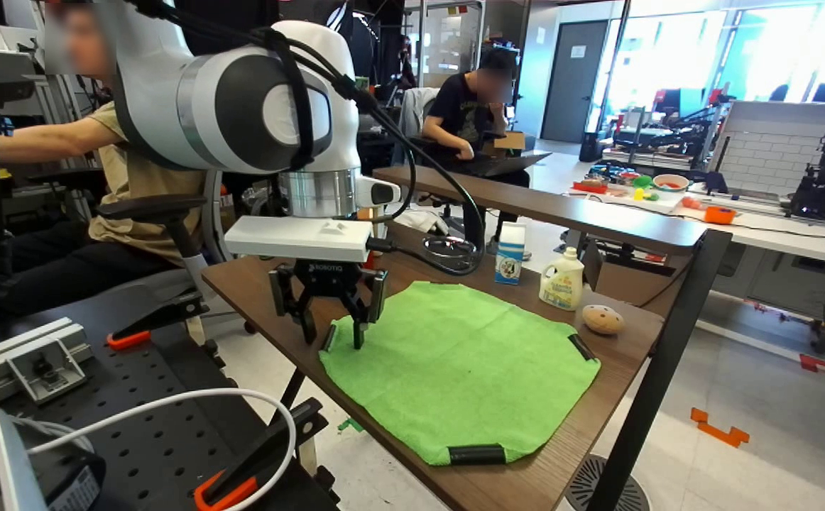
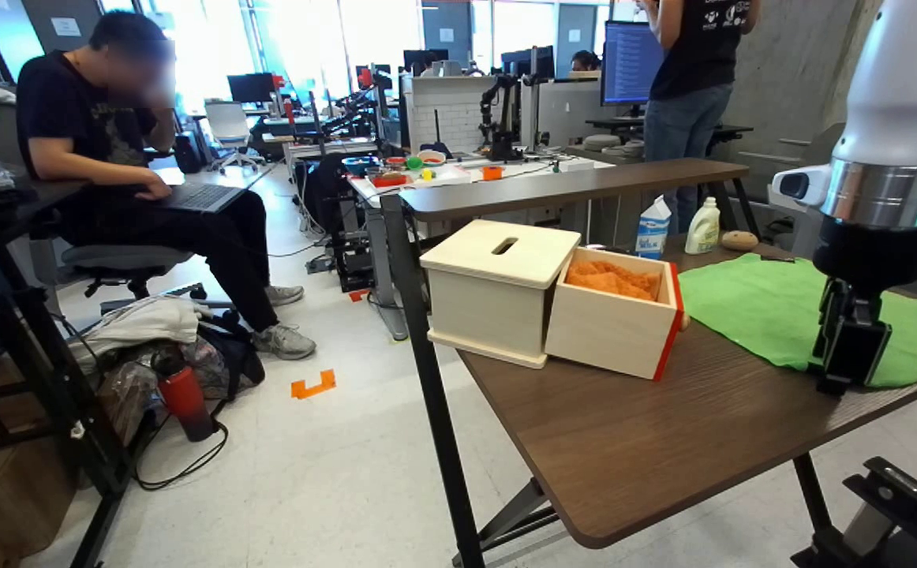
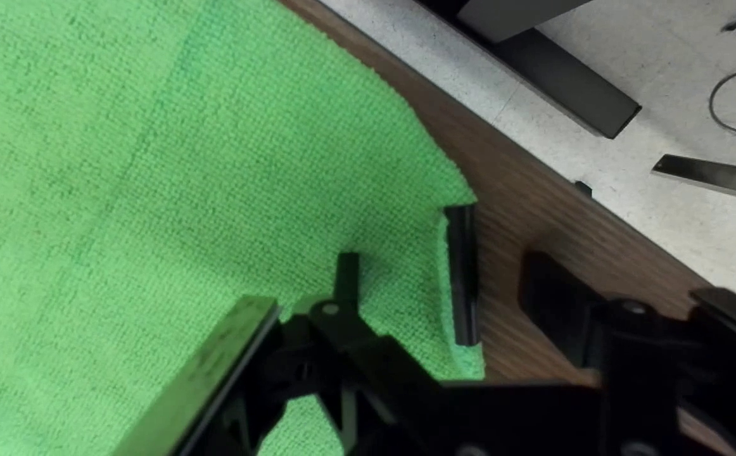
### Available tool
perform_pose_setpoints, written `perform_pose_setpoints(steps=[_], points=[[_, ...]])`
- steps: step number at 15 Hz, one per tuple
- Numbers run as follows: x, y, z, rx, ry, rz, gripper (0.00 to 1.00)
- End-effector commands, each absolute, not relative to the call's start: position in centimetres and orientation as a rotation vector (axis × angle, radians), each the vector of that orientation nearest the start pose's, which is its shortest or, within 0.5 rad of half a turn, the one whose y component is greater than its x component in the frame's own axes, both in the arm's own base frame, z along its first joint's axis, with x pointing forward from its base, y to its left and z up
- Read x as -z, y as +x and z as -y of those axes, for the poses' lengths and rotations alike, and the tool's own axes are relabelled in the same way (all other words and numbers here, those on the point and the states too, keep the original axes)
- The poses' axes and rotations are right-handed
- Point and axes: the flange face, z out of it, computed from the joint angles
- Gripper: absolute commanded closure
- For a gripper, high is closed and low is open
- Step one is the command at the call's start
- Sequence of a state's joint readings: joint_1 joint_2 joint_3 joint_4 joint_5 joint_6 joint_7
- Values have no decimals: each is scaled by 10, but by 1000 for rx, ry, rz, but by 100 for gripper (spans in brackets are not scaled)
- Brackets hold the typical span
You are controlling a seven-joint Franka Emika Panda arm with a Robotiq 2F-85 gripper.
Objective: Fold the cloth on the table
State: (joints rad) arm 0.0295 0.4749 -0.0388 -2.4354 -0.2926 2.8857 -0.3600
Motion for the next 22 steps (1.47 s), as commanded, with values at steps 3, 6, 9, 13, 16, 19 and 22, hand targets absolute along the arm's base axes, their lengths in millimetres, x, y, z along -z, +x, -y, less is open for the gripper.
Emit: perform_pose_setpoints(steps=[3,6,9,13,16,19,22], points=[[-108,481,-16,-38,-3072,1046,78],[-114,481,-18,-15,-3072,1064,100],[-119,473,-22,-5,-3069,1100,98],[-124,463,-30,-8,-3062,1119,99],[-131,463,-30,0,-3065,1093,99],[-148,473,-23,34,-3077,1051,99],[-175,488,-8,115,-3101,998,99]])
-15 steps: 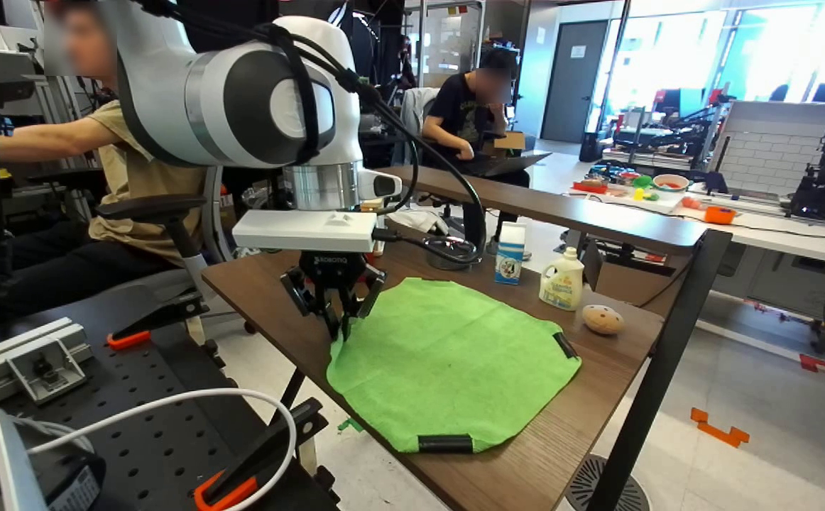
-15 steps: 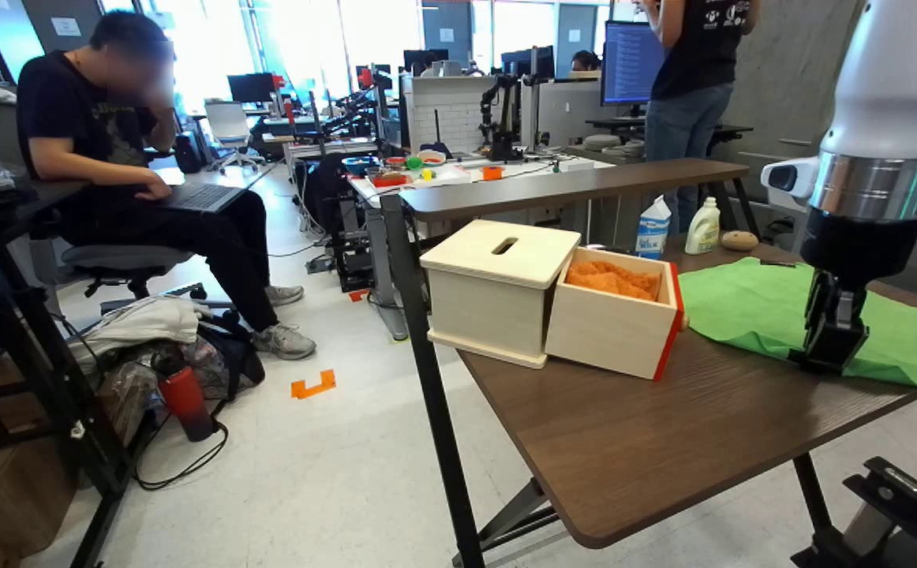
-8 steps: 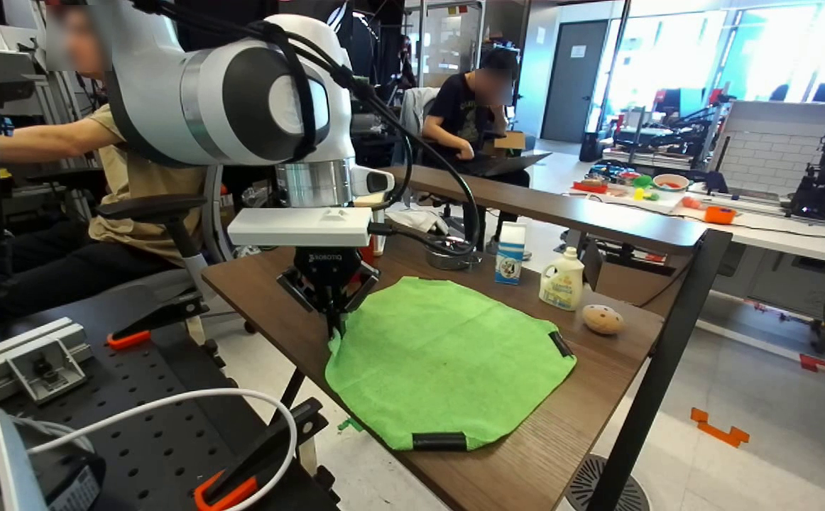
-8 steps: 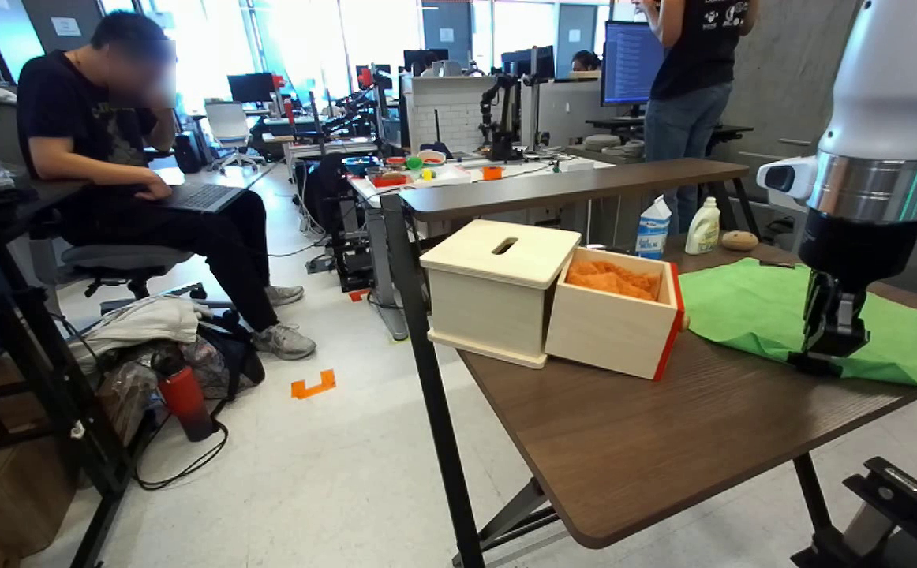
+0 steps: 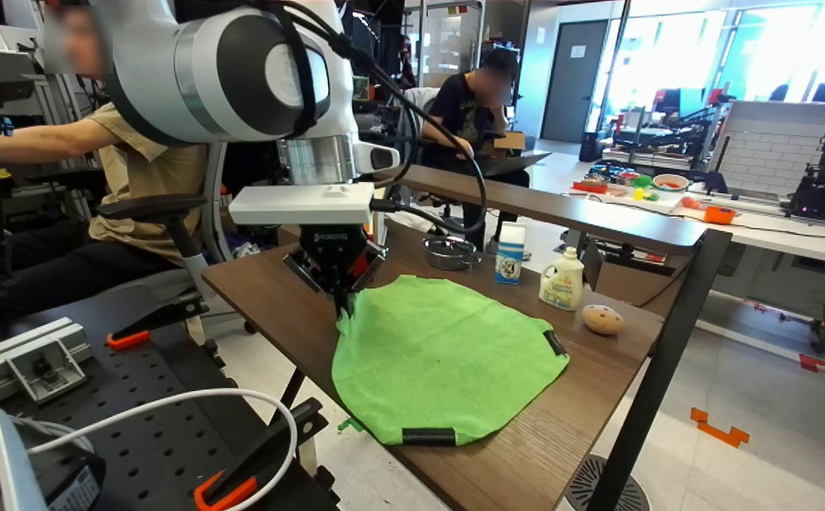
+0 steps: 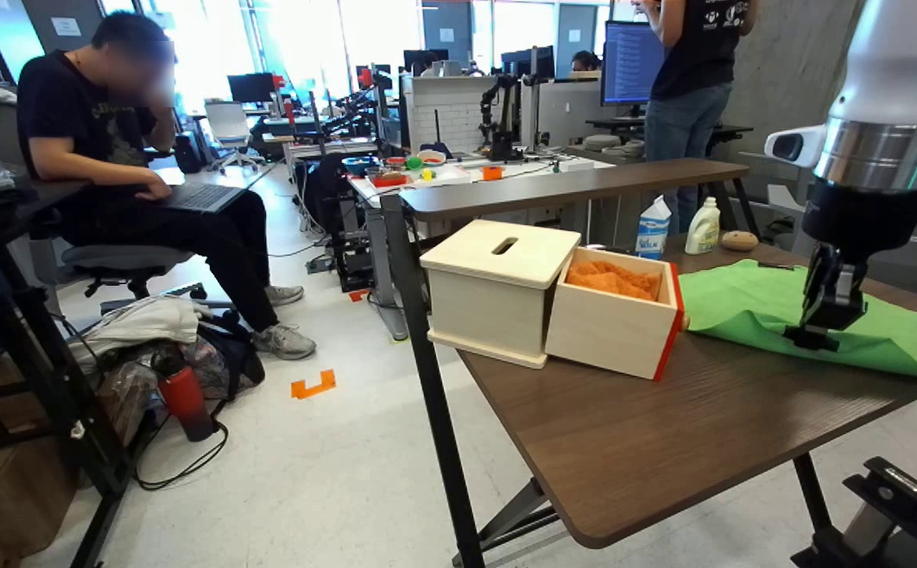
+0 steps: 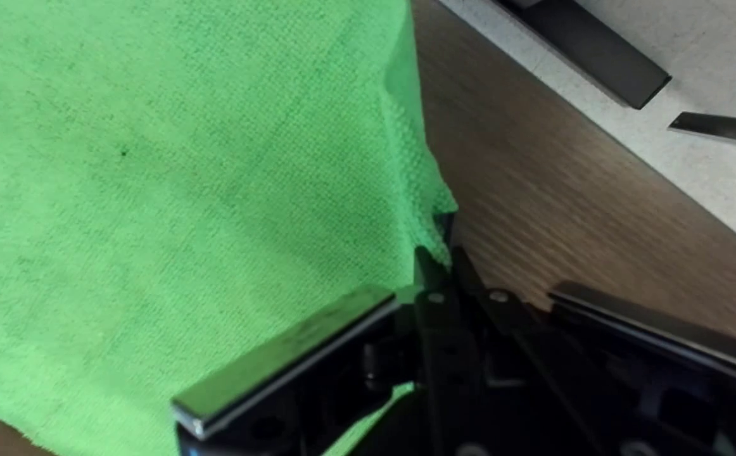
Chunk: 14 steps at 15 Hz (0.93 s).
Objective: Fold the cloth on the table
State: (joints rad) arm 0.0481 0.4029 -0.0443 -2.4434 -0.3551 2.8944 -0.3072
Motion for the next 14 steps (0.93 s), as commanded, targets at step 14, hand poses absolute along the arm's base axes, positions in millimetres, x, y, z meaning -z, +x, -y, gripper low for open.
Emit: perform_pose_setpoints(steps=[14], points=[[-240,564,75,358,-3186,669,99]])
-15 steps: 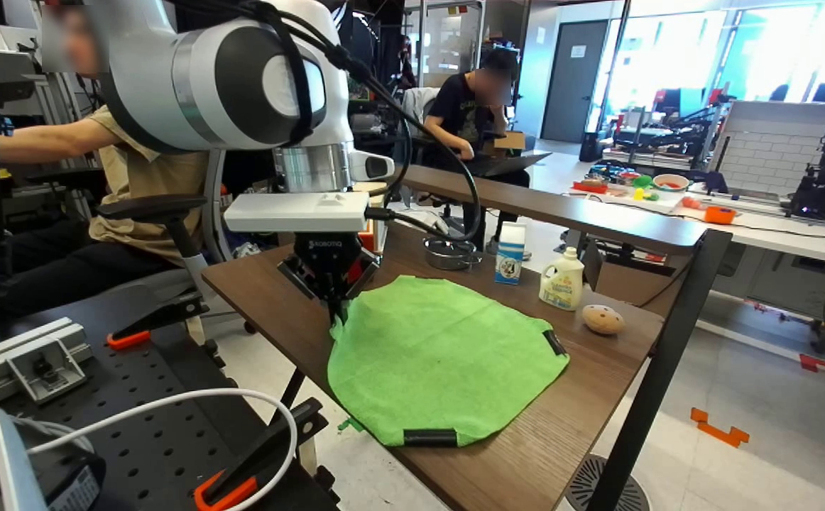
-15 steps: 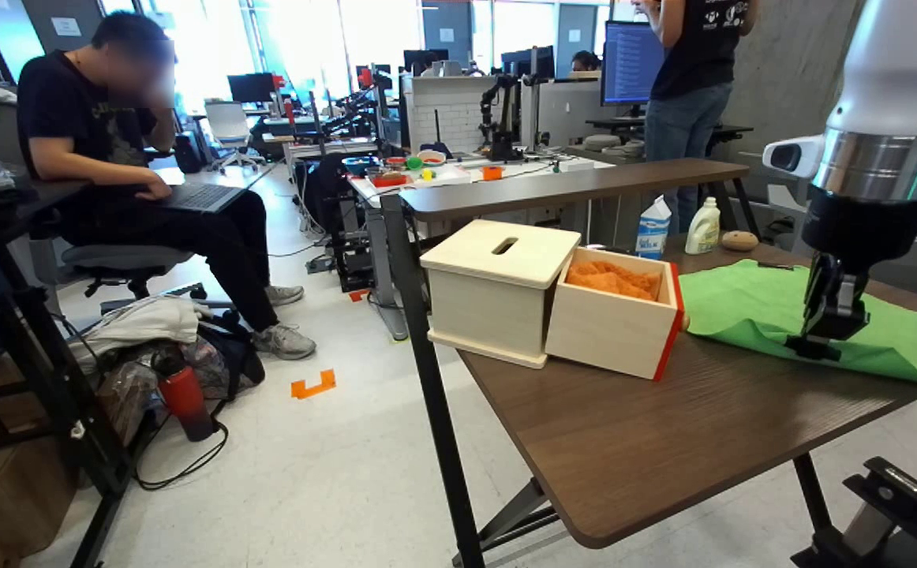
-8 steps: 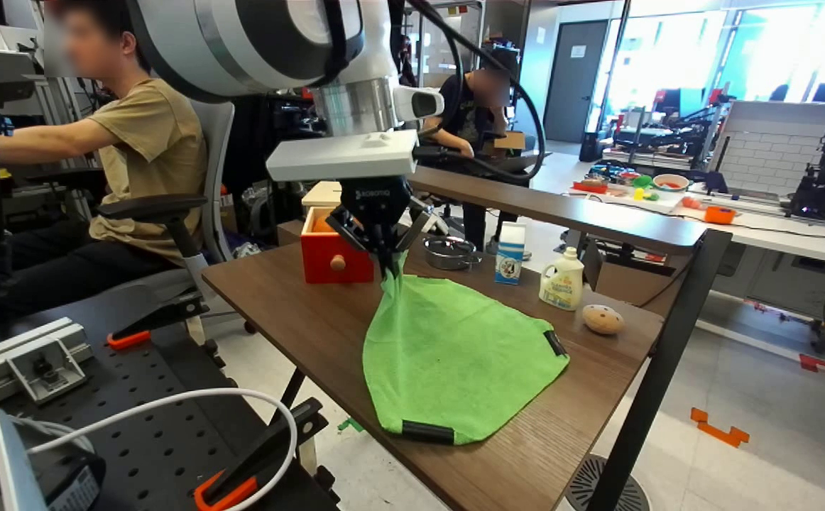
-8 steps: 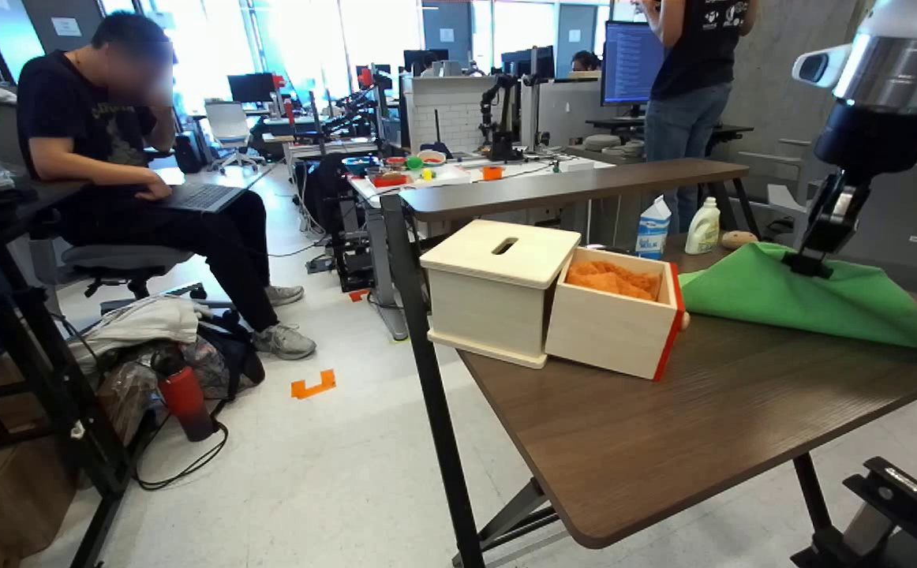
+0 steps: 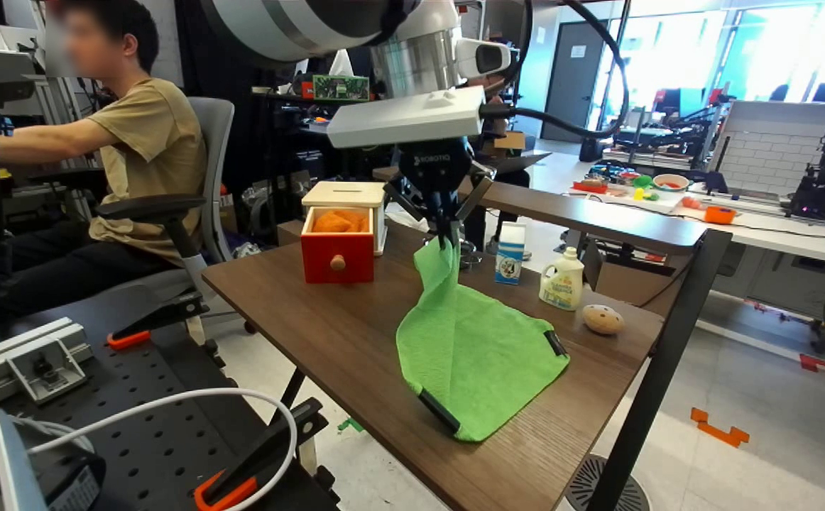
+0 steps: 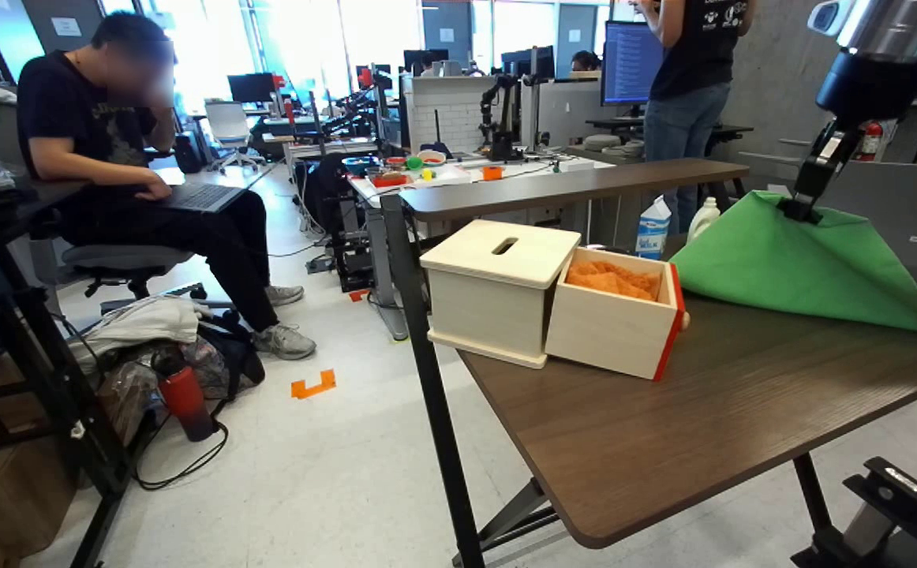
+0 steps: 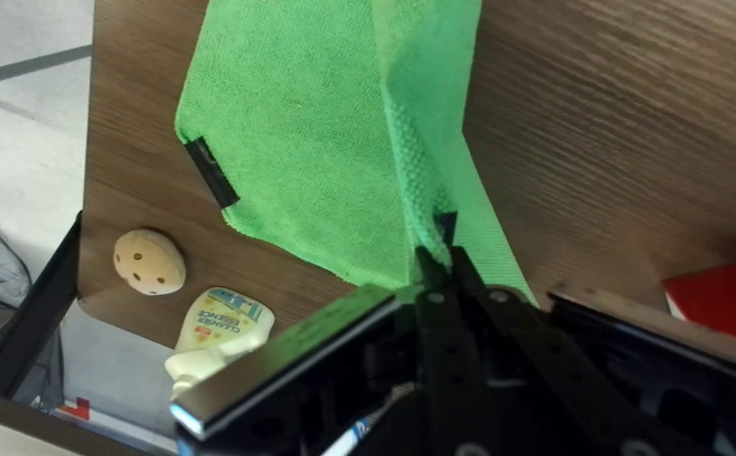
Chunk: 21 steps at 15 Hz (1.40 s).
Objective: Fold the cloth on the table
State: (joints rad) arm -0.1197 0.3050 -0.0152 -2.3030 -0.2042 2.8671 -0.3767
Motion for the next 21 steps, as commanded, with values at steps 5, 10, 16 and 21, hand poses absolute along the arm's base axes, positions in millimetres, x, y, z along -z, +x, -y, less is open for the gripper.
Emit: perform_pose_setpoints(steps=[5,10,16,21], points=[[-228,580,105,318,-3200,579,99],[-206,597,136,231,-3211,498,99],[-181,620,165,151,-3218,437,99],[-164,631,185,70,-3236,412,70]])
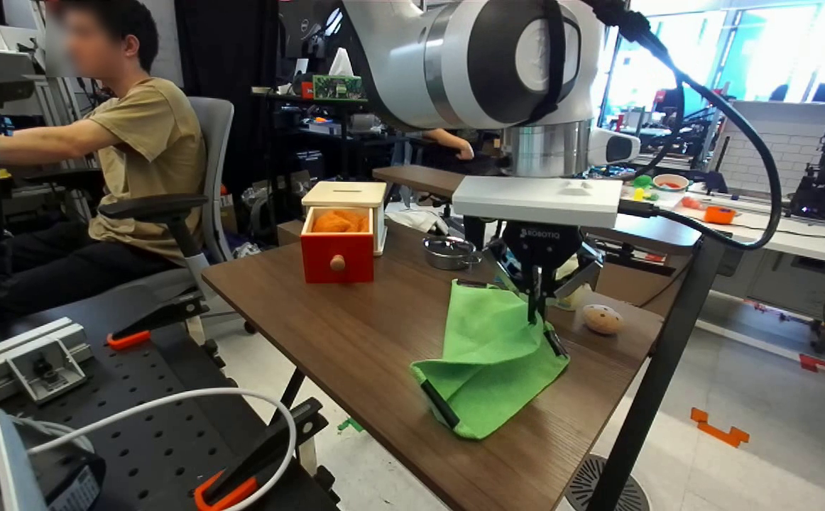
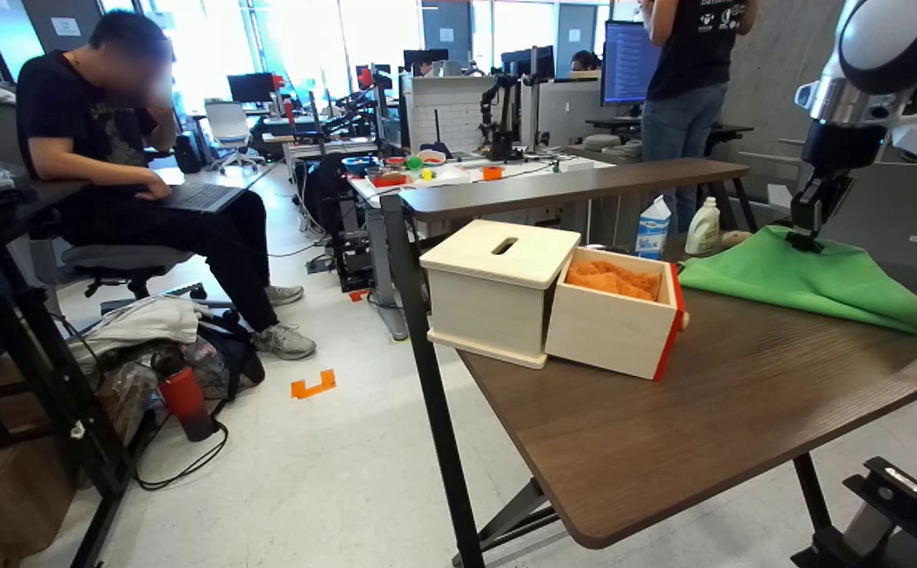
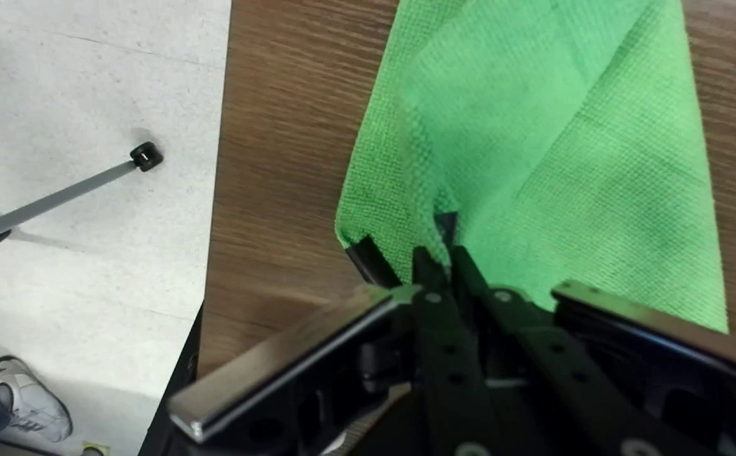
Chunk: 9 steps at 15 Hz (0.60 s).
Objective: Fold the cloth on the table
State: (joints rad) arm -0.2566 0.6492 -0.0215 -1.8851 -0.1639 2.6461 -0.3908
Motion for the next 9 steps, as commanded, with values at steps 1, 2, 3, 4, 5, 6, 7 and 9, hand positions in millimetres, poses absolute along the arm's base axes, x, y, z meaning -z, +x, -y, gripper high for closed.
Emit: perform_pose_setpoints(steps=[1,2,3,4,5,6,7,9], points=[[-162,633,189,65,-3238,402,63],[-161,634,194,46,-3242,388,56],[-159,635,197,38,-3247,382,48],[-159,636,201,27,-3253,374,42],[-160,636,205,22,-3258,369,33],[-160,636,208,16,-3262,363,27],[-163,636,210,17,-3262,354,19],[-171,633,210,36,-3262,347,5]])
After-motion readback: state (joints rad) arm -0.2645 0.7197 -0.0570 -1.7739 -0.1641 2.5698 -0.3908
